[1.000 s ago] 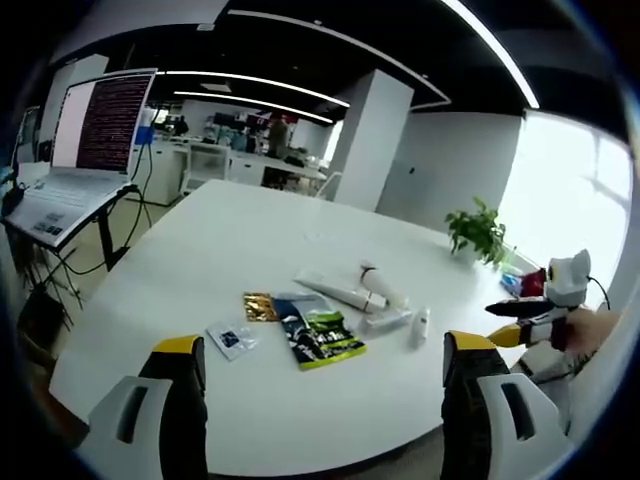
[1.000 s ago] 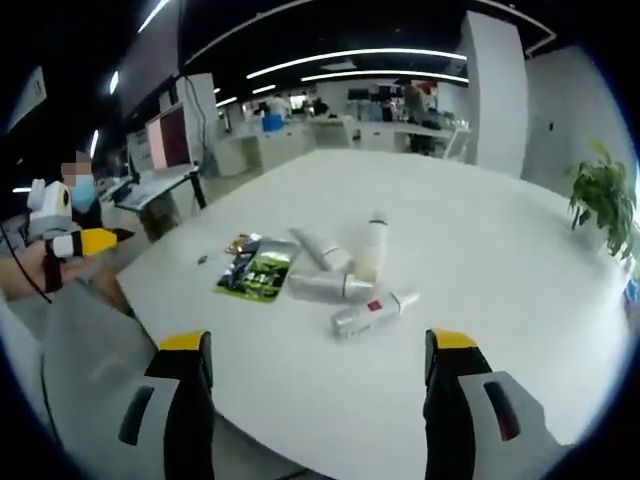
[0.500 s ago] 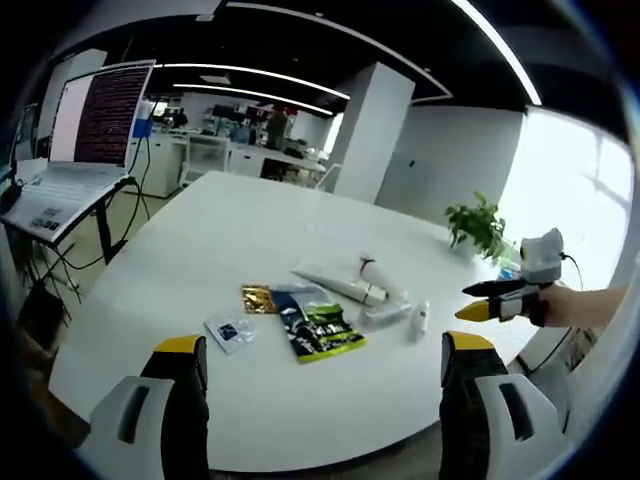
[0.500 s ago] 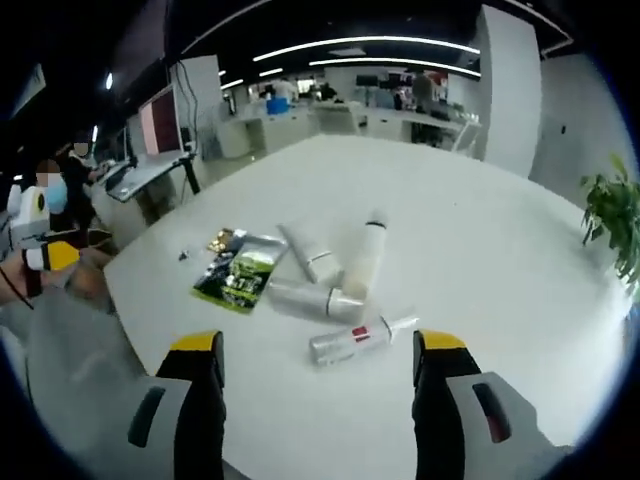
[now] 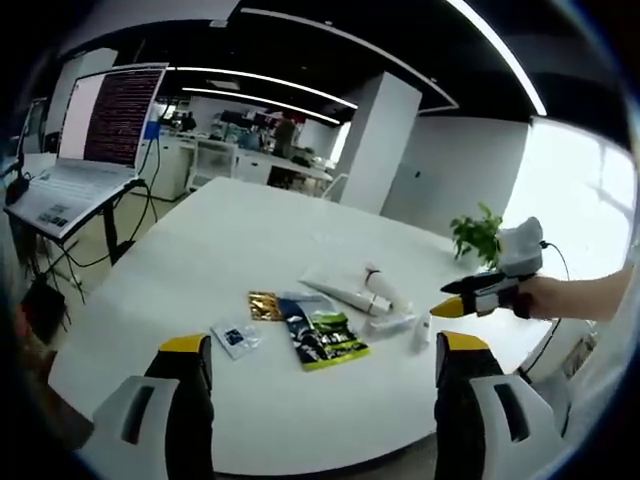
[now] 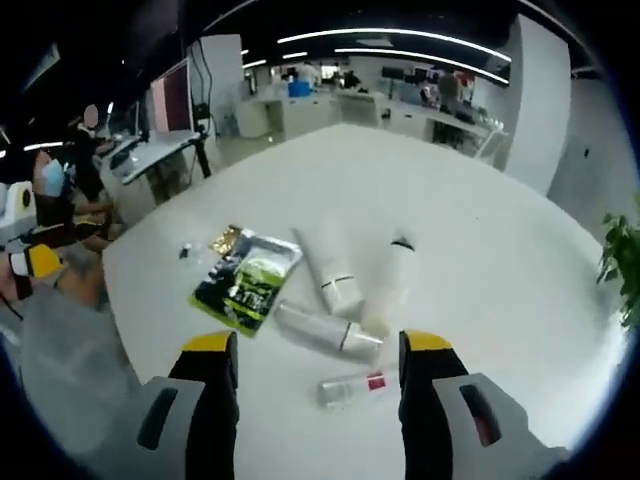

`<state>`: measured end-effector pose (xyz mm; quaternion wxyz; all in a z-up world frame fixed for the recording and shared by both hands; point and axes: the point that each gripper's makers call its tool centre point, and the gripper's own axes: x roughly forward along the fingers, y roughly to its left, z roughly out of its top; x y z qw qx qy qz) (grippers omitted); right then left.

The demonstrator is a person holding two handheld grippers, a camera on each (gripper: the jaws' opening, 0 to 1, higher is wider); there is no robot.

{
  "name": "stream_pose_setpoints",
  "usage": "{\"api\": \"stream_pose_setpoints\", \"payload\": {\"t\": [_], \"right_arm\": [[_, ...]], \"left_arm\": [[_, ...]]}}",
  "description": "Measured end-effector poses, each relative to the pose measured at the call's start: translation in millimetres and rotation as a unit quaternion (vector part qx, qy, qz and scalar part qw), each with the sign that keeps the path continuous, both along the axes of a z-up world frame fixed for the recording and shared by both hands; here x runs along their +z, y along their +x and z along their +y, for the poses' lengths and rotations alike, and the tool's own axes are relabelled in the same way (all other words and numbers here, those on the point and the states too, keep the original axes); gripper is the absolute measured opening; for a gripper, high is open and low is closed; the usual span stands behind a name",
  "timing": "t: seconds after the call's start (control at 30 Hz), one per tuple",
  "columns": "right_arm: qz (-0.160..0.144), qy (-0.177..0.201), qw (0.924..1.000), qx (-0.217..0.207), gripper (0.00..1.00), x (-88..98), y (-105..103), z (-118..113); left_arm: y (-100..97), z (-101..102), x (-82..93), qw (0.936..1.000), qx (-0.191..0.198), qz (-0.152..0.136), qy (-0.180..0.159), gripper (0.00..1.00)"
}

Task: Arrange the skincare products in the storage area until every visible bottle or jar stands upright without overlapping.

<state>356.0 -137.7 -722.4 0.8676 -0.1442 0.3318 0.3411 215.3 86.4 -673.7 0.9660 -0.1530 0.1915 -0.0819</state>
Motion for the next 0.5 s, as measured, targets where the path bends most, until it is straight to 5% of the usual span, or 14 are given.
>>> {"api": "stream_pose_setpoints", "payload": {"t": [0.27, 0.5], "right_arm": [[0.014, -0.016, 0.9989, 0.042, 0.69, -5.0, 20, 28], [0.029, -0.027, 0.9980, 0.049, 0.70, -16.4, 41, 35]], "left_arm": [[1.4, 6, 12.5, 0.9989, 0.021, -0.034, -0.025, 0.84], [1.4, 9, 12.0, 0.9987, 0.028, -0.033, -0.029, 0.83]]}}
